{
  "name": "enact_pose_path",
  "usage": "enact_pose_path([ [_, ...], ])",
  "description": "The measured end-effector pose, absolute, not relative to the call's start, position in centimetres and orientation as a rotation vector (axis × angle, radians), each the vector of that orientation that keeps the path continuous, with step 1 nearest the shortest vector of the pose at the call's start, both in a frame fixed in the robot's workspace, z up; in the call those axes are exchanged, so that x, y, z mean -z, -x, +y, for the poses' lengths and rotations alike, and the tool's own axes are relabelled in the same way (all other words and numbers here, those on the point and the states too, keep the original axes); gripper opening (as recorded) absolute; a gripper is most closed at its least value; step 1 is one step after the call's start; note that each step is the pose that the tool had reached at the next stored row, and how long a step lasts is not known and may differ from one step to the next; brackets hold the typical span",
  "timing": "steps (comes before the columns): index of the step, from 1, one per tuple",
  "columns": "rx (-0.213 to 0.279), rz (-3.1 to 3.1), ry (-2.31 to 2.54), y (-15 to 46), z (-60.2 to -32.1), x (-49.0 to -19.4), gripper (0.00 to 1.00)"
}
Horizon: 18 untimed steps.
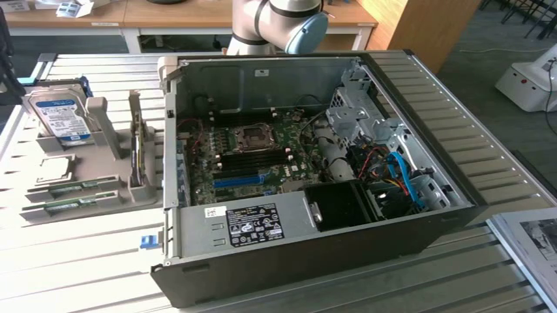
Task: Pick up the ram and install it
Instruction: 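Pick up the ram and move it above insertion slot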
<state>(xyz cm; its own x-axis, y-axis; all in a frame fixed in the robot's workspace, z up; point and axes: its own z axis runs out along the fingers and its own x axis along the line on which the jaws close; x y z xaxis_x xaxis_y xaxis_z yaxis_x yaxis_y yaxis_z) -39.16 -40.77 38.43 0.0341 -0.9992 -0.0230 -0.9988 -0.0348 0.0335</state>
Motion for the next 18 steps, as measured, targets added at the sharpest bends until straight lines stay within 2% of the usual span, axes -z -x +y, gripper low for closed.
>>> enact_pose_path([
  [18,0.062,-2.177,-2.253,39.2,-40.8,-36.5,0.24],
])
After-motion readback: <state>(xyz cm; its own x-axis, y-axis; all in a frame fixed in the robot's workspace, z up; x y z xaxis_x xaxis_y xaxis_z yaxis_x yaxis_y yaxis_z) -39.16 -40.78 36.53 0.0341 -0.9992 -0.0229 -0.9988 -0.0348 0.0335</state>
